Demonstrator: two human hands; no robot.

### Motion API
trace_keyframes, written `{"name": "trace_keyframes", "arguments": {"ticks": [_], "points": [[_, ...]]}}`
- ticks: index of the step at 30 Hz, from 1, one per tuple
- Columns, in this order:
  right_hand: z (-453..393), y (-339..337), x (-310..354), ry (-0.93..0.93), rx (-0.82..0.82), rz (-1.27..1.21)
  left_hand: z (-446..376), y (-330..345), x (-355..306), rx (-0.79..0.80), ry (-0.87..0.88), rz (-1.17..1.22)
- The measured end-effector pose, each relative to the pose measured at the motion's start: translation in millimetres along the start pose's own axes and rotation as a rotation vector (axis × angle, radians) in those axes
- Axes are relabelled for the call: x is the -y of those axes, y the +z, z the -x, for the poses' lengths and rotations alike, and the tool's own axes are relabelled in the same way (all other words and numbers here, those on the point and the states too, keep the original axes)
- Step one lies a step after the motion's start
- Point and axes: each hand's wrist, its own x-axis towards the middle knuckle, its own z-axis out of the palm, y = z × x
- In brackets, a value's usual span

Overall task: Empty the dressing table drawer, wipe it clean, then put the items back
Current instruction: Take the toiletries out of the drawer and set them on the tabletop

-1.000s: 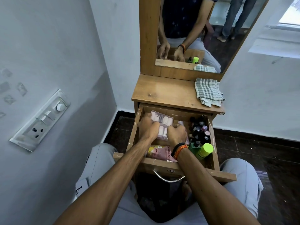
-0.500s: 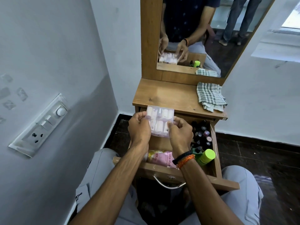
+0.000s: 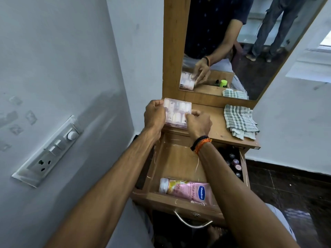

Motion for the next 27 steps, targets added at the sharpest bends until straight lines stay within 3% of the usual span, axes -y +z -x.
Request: {"name": "trace_keyframes", "arguments": {"ticks": [11,20,23,27], "points": [[-41,34,9,-0.014,0.004,0.222,-47,5,5,0.044,-0.062,-0.097],[-55,39,3,-0.001,0.015,0.178,-56,7,6,0.034,-0.031,-0.162],[-54,35,6,-0.027,0.007,0.153,-47,8,4,0.008,0.054,-0.208],[-36,19,10,-0.172,-0.056,0.088,-22,10,14,-0.134,0.332,-0.367]]}}
